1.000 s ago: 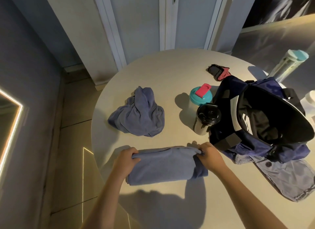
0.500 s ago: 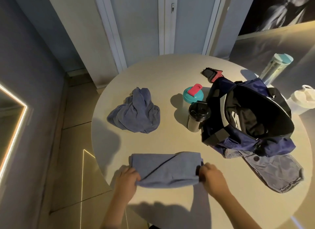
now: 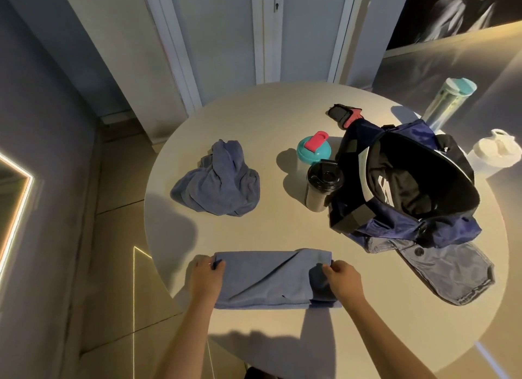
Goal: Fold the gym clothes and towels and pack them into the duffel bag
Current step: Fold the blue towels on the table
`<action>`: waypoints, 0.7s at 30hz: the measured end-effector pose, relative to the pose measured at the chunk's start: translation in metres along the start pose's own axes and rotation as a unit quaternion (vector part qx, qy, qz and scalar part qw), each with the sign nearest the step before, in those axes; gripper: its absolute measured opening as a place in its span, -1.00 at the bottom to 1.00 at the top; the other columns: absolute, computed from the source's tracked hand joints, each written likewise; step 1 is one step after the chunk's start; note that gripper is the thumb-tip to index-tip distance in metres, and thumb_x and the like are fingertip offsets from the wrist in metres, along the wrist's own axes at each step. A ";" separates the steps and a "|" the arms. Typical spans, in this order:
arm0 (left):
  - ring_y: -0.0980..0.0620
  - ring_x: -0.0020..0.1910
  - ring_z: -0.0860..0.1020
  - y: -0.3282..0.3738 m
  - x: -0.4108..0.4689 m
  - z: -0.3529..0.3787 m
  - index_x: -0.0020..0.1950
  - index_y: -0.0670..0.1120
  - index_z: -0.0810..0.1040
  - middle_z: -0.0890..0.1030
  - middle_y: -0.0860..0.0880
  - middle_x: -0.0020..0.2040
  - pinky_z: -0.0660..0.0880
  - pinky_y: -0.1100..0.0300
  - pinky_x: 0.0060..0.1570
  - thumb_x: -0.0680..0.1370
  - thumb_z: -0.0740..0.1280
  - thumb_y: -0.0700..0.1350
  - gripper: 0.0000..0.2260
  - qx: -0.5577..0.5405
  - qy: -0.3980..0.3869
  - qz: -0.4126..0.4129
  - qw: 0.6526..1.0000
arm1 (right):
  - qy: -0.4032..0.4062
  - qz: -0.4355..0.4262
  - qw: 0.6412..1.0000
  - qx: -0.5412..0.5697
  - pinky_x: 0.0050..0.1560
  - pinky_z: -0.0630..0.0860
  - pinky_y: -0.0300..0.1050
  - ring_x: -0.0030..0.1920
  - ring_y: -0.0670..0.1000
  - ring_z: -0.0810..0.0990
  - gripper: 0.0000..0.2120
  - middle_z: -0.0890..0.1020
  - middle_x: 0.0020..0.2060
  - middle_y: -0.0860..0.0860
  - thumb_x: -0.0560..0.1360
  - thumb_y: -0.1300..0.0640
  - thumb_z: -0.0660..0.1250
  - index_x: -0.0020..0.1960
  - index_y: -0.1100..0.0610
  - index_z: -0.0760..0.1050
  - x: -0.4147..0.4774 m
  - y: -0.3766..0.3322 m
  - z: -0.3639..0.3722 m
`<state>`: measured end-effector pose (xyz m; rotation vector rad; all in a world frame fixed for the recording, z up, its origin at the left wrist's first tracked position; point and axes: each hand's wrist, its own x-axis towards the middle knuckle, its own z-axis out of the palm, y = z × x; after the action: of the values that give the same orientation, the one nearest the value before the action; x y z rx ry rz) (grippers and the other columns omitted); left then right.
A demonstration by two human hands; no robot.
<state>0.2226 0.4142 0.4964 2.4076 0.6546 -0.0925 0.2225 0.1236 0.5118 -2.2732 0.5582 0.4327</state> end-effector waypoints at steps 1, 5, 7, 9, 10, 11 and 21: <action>0.01 -0.26 0.36 0.000 0.003 0.000 -0.19 -0.15 0.40 0.42 -0.02 -0.24 0.19 0.20 -0.31 0.57 0.29 -0.11 -0.81 0.003 -0.012 -0.017 1.000 | 0.006 0.007 1.000 0.014 -0.25 0.36 -0.09 -0.24 0.11 0.47 -0.78 0.52 -0.28 0.11 0.58 0.11 0.20 -0.20 0.17 0.43 0.000 0.002 0.000; 0.04 -0.49 0.29 -0.011 0.008 0.000 -0.47 -0.11 0.25 0.29 0.00 -0.51 0.15 0.18 -0.48 0.51 0.33 -0.20 -0.61 0.056 -0.036 -0.009 0.998 | 0.040 0.030 0.997 0.050 -0.27 0.53 -0.04 -0.29 0.14 0.60 -0.84 0.60 -0.23 0.12 0.59 0.09 0.19 -0.07 0.17 0.45 -0.005 0.015 -0.001; 0.04 -0.51 0.27 -0.017 0.009 0.000 -0.53 -0.09 0.20 0.28 -0.01 -0.54 0.14 0.18 -0.50 0.49 0.32 -0.25 -0.55 0.056 -0.037 -0.007 0.998 | 0.047 0.035 0.998 0.016 -0.29 0.47 -0.08 -0.26 0.13 0.59 -0.84 0.61 -0.17 0.12 0.58 0.09 0.19 -0.03 0.17 0.47 -0.006 0.023 -0.002; 0.02 -0.49 0.30 -0.024 0.010 0.004 -0.50 -0.10 0.22 0.33 -0.03 -0.51 0.20 0.18 -0.48 0.49 0.31 -0.27 -0.59 0.040 -0.022 -0.022 0.999 | 0.054 0.035 0.998 -0.014 -0.30 0.39 -0.10 -0.20 0.10 0.53 -0.82 0.60 -0.15 0.11 0.58 0.07 0.21 -0.01 0.16 0.50 -0.006 0.027 -0.004; 0.00 -0.46 0.35 -0.026 0.009 0.005 -0.45 -0.11 0.26 0.38 -0.04 -0.47 0.28 0.16 -0.45 0.50 0.30 -0.24 -0.65 0.034 -0.008 -0.032 0.999 | 0.052 0.035 0.998 -0.021 -0.30 0.38 -0.11 -0.19 0.09 0.51 -0.82 0.58 -0.18 0.08 0.58 0.05 0.21 -0.03 0.15 0.50 -0.006 0.028 -0.004; -0.03 -0.43 0.40 -0.025 0.007 0.006 -0.38 -0.13 0.32 0.45 -0.06 -0.41 0.36 0.13 -0.43 0.51 0.29 -0.19 -0.72 0.034 0.004 -0.041 0.999 | 0.045 0.037 0.998 -0.025 -0.31 0.38 -0.11 -0.20 0.09 0.51 -0.80 0.57 -0.20 0.07 0.58 0.03 0.21 -0.06 0.14 0.50 -0.006 0.029 -0.004; -0.12 -0.38 0.44 -0.042 -0.026 0.010 -0.46 -0.17 0.33 0.46 -0.15 -0.39 0.38 0.03 -0.36 0.41 0.43 -0.22 -0.66 0.012 0.014 -0.006 1.000 | 0.028 0.057 0.998 0.018 -0.37 0.28 -0.08 -0.38 0.08 0.41 -0.59 0.47 -0.44 0.13 0.57 0.00 0.20 -0.38 0.18 0.28 -0.013 0.040 0.006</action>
<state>0.1812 0.4256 0.4709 2.4317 0.6848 -0.0722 0.1897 0.1063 0.4906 -2.2315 0.7203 0.4121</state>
